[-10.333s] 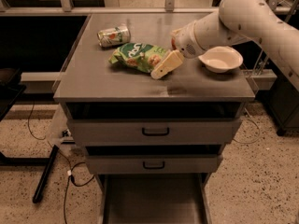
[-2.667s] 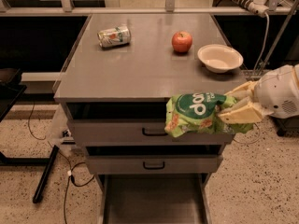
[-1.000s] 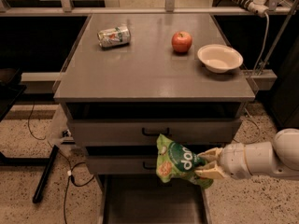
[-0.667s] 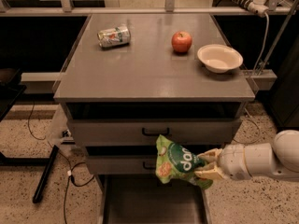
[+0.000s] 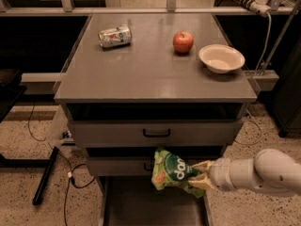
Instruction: Place green rice chip bag into bottom drawer
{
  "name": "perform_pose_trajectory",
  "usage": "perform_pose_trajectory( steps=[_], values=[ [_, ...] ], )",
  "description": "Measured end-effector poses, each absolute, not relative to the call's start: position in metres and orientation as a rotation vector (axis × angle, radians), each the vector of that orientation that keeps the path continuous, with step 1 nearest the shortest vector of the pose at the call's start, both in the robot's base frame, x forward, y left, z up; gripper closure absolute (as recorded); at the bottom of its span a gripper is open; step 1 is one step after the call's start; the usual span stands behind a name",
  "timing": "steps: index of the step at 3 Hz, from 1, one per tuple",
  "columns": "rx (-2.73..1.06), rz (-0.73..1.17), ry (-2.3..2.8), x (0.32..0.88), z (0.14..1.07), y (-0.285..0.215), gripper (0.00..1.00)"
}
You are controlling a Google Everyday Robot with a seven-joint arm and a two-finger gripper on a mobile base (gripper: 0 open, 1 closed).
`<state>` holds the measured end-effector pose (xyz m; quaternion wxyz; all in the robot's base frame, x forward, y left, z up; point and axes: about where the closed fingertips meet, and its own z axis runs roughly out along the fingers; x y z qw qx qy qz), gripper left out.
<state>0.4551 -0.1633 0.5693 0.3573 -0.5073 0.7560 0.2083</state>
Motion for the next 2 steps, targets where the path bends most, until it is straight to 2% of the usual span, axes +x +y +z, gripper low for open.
perform_pose_trajectory(
  steps=[2],
  values=[
    [-1.329,0.348,1.971,0.469,0.478,-0.173,1.00]
  ],
)
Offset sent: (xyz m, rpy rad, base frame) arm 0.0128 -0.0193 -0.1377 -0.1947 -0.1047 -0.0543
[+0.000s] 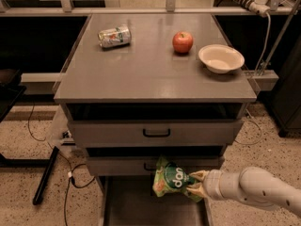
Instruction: Place green rice chip bag into bottom drawer
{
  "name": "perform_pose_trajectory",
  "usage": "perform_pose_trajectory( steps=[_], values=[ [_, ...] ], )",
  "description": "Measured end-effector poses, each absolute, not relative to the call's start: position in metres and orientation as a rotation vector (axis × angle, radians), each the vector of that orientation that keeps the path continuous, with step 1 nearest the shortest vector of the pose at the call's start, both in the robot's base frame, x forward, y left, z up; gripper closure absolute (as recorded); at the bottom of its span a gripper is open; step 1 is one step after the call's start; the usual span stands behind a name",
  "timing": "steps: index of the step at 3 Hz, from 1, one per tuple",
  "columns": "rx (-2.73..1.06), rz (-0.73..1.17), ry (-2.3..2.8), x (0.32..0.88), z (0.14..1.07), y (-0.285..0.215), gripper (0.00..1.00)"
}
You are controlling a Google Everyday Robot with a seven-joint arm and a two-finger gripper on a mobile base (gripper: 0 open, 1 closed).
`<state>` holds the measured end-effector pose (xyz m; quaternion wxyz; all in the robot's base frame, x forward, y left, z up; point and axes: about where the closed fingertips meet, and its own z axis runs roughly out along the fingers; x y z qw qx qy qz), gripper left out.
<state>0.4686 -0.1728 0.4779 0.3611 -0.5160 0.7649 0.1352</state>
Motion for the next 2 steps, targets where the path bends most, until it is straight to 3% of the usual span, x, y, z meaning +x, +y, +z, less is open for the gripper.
perform_pose_trajectory(
  steps=[2],
  values=[
    [-1.362,0.326,1.977,0.460,0.461,-0.170,1.00]
  ],
)
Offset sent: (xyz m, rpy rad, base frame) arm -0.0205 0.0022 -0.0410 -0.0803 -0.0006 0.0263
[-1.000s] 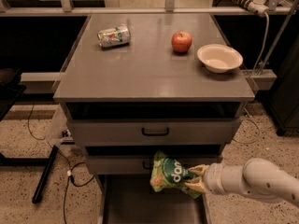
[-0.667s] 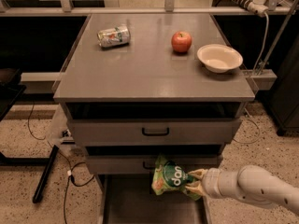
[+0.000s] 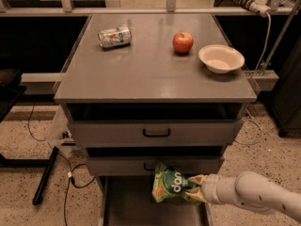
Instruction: Place green rice chip bag into bottom drawer
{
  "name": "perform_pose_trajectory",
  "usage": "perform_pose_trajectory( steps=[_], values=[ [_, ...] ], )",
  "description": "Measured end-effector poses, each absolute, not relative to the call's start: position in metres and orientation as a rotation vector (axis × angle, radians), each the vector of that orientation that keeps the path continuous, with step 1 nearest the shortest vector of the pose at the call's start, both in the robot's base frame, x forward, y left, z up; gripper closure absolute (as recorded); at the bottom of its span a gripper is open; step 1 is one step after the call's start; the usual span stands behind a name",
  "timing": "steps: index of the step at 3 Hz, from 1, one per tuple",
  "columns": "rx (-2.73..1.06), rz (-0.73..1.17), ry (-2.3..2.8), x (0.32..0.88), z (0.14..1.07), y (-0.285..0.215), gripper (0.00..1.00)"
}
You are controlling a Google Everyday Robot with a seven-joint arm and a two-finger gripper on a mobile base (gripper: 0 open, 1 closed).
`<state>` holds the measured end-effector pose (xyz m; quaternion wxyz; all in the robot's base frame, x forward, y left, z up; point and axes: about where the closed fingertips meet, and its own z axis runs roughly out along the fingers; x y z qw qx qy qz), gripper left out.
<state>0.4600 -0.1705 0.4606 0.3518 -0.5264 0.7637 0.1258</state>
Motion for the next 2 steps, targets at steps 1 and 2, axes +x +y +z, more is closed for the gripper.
perform_pose_trajectory(
  steps=[1,2],
  values=[
    [-1.361,0.296,2.040,0.446,0.414,-0.184,1.00],
    [-1.357,0.255,2.076,0.434,0.378,-0.205,1.00]
  ],
)
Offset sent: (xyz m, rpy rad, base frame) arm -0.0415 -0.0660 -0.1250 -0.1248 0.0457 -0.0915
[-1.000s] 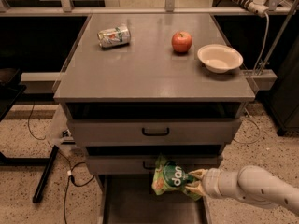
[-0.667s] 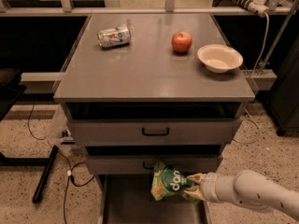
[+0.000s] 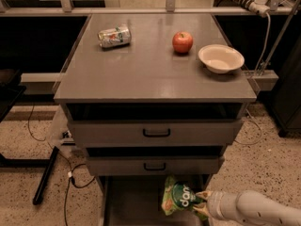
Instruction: Place green rice chip bag into bottom drawer
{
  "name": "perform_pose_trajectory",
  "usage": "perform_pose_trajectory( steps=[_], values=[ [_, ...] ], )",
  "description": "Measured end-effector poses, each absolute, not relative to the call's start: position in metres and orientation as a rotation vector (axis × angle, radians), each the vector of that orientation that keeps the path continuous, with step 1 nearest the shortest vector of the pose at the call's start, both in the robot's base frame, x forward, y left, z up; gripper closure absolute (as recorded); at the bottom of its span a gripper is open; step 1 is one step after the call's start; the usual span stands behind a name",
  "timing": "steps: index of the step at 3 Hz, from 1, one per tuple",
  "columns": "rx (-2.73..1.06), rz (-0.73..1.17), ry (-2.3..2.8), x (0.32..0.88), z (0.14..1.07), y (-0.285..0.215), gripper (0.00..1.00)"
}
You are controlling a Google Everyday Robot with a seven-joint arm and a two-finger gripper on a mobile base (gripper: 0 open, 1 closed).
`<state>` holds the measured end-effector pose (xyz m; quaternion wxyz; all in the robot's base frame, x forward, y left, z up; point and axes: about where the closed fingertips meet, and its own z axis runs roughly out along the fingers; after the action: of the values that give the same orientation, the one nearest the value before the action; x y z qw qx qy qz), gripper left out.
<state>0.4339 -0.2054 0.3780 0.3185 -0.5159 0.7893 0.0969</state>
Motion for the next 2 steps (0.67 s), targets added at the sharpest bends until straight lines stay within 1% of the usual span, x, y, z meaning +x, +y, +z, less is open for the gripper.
perform_pose_trajectory(
  steps=[1,2],
  values=[
    [-1.362,0.220,2.088,0.432,0.348,-0.215,1.00],
    [-1.384,0.191,2.053,0.438,0.321,-0.210,1.00]
  ],
)
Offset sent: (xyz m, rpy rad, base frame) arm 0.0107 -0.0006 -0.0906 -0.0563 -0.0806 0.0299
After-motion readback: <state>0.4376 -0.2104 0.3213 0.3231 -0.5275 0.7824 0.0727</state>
